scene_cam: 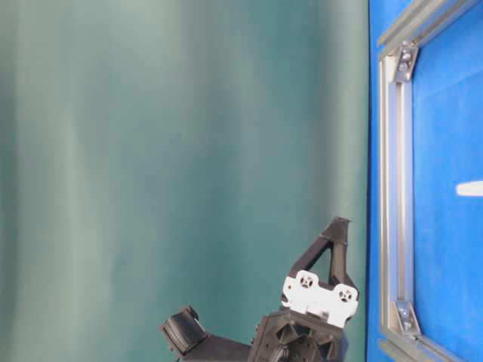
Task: Insert the wire through the string loop located in the center.
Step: 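Move the right gripper with the cable toward the white zip-tie loop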
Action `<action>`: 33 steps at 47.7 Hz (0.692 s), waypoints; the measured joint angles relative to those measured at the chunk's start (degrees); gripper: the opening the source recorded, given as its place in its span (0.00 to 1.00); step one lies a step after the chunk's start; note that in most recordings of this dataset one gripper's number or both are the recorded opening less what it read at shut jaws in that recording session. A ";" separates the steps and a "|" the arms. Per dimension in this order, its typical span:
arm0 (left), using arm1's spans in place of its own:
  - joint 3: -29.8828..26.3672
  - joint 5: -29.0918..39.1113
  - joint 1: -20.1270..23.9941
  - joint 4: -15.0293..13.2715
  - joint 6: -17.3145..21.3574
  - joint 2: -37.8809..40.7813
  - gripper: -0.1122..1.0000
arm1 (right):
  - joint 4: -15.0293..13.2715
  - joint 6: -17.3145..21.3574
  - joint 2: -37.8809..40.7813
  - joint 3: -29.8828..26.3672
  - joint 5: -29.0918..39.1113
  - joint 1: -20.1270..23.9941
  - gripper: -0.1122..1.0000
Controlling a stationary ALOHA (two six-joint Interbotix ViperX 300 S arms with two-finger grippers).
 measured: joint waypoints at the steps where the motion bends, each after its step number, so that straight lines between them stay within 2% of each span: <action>1: 0.00 0.00 0.00 0.00 0.00 0.00 0.10 | -0.09 0.09 0.09 0.00 -0.09 -0.09 0.07; 7: 0.00 0.00 0.00 -0.09 0.09 0.00 0.10 | -0.09 -0.09 0.09 0.00 -0.35 -1.93 0.07; 24: 0.00 0.00 0.00 -0.09 0.09 0.00 0.10 | 0.97 -0.09 1.76 -0.44 -0.35 -11.25 0.07; 33: 0.00 -0.09 0.00 0.00 0.09 0.00 0.10 | 2.02 -0.09 2.90 -0.88 -0.35 -13.45 0.07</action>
